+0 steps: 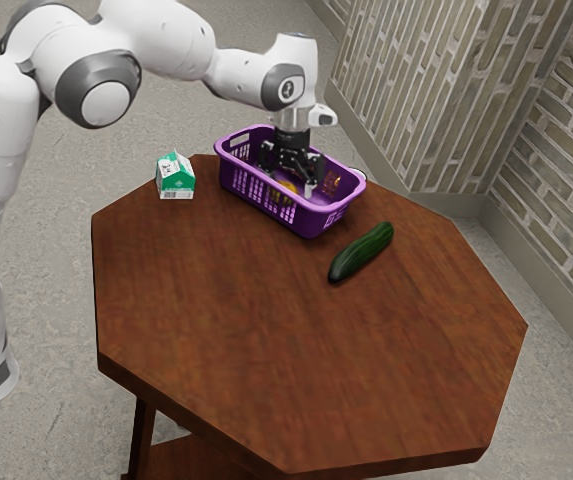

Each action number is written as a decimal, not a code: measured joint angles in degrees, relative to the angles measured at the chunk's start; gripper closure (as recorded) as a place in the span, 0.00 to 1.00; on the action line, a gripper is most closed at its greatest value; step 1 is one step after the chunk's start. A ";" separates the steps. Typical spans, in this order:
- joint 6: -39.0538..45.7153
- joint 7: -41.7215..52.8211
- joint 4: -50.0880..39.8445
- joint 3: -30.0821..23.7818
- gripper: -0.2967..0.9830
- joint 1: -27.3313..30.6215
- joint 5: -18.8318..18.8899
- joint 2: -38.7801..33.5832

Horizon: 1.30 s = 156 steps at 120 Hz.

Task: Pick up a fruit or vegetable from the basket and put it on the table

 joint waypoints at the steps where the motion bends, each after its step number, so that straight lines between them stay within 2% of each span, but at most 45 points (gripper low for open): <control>1: 0.01 -0.02 0.00 0.00 0.23 0.01 -0.01 0.02; 30: 0.43 -0.52 -0.02 -0.39 0.24 0.10 -0.52 1.21; 62: 0.68 -0.96 -0.01 -0.53 0.31 0.30 -1.27 1.49; 85: 0.82 -1.18 -0.03 -0.49 0.11 0.39 -2.12 1.87; 89: 0.84 -1.16 -0.06 -0.46 0.10 0.40 -2.35 1.85; 106: 0.86 -1.21 -0.10 -0.45 0.21 0.36 -2.65 1.63; 128: 0.86 -1.58 -0.10 -0.47 0.44 0.22 -2.34 1.35; 156: 0.86 -2.25 -0.10 -0.47 0.51 0.14 -1.84 1.27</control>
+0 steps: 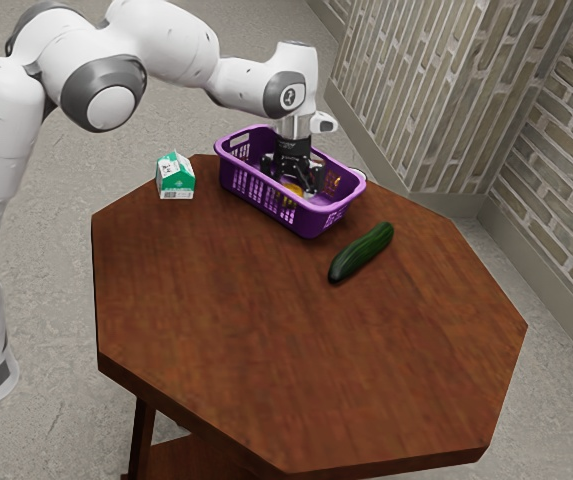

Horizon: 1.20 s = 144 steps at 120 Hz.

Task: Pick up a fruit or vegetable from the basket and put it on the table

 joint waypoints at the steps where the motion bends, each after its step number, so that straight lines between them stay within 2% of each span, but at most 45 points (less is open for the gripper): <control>1: 0.01 -0.03 0.00 0.00 0.50 0.00 0.05 -0.02; 28: 0.04 -0.86 0.00 0.07 0.50 -0.10 0.72 -0.50; 47: 0.05 -1.65 0.10 0.14 0.51 -0.24 1.06 -3.42; 58: 0.03 -2.66 1.33 0.18 0.51 -1.13 3.18 -8.26; 69: 0.00 -4.46 8.19 0.11 0.50 -5.22 6.95 -10.53; 81: 0.05 -6.76 14.62 -2.63 0.50 -10.80 9.18 -9.67; 90: 0.10 -8.37 15.90 -3.73 0.51 -12.45 9.98 -9.54; 106: 0.85 -10.74 16.43 -4.66 0.50 -11.82 10.62 -8.65; 124: 3.91 -12.52 24.07 -8.52 0.51 -11.40 10.80 -1.94; 138: 5.62 -13.66 25.51 -9.93 0.50 -10.73 10.72 -0.49; 144: 6.14 -13.96 25.57 -11.26 0.41 -9.61 9.91 0.03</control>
